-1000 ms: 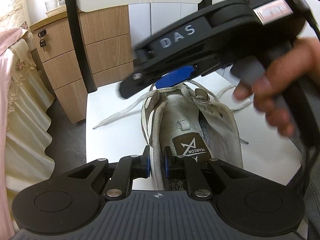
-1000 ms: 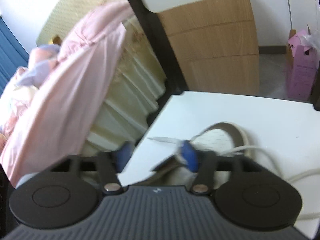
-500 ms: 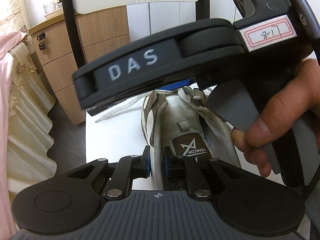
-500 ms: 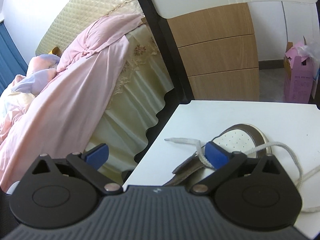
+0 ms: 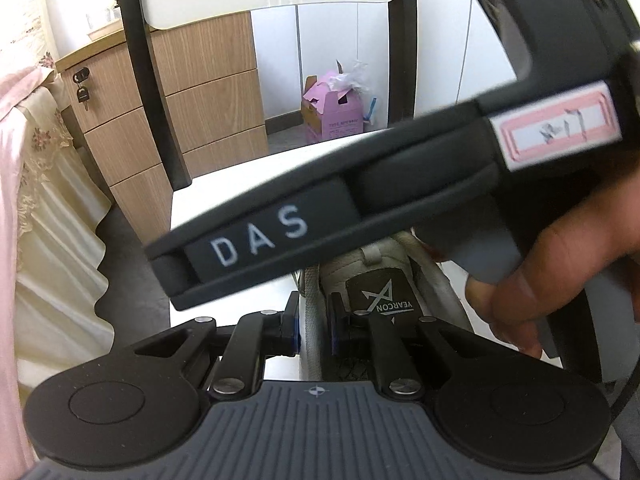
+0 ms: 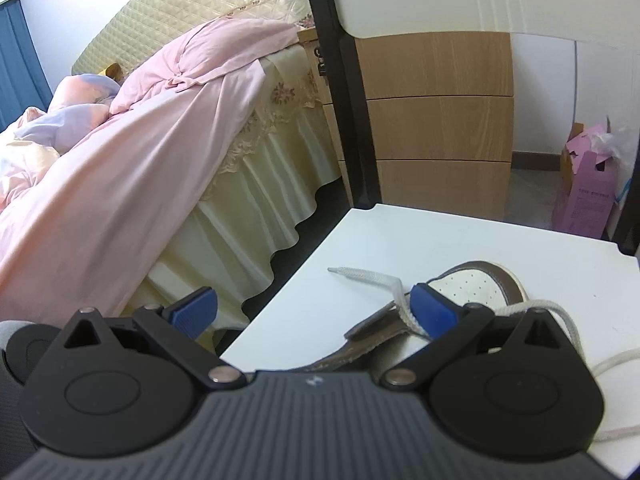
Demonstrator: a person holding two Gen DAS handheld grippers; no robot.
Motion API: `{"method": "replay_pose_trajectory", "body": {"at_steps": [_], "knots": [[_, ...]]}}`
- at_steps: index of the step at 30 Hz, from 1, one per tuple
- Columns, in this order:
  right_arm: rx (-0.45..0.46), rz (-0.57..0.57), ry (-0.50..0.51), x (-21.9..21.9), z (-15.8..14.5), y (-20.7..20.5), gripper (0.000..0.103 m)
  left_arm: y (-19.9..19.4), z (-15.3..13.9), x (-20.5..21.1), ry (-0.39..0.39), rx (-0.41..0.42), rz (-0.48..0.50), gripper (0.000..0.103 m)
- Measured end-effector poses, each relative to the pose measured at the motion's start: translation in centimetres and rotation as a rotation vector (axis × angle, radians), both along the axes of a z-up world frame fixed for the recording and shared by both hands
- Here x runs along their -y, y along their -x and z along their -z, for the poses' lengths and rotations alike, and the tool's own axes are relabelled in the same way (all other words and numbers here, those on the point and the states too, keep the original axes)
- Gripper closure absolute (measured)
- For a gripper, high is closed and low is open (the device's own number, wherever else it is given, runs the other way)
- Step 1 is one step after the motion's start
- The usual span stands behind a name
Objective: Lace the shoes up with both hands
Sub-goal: 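Open the right gripper and bring it back toward the sneaker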
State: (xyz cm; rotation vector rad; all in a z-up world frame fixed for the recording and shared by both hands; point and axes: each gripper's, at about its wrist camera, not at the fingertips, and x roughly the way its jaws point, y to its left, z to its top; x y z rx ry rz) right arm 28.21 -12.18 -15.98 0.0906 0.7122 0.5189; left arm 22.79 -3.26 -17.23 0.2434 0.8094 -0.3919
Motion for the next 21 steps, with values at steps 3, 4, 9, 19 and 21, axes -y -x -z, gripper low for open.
{"method": "replay_pose_trajectory", "body": {"at_steps": [3,4,9,19,21], "knots": [[0.006,0.026,-0.003,0.2,0.0,0.4,0.0,-0.1,0.0,0.0,0.0,0.0,0.003,0.09],[0.005,0.029,-0.006,0.3,-0.1,0.4,0.0,-0.1,0.0,0.0,0.001,-0.001,0.002,0.09],[-0.026,0.053,-0.059,1.4,-0.5,0.1,0.0,-0.1,0.1,-0.1,0.004,-0.004,-0.002,0.09],[-0.019,0.077,-0.05,2.8,-2.1,0.5,0.0,0.0,0.0,-0.1,0.003,-0.008,-0.006,0.089],[-0.014,0.071,-0.038,3.0,-2.4,0.6,0.0,-0.1,0.0,-0.2,0.008,-0.012,-0.009,0.088]]}}
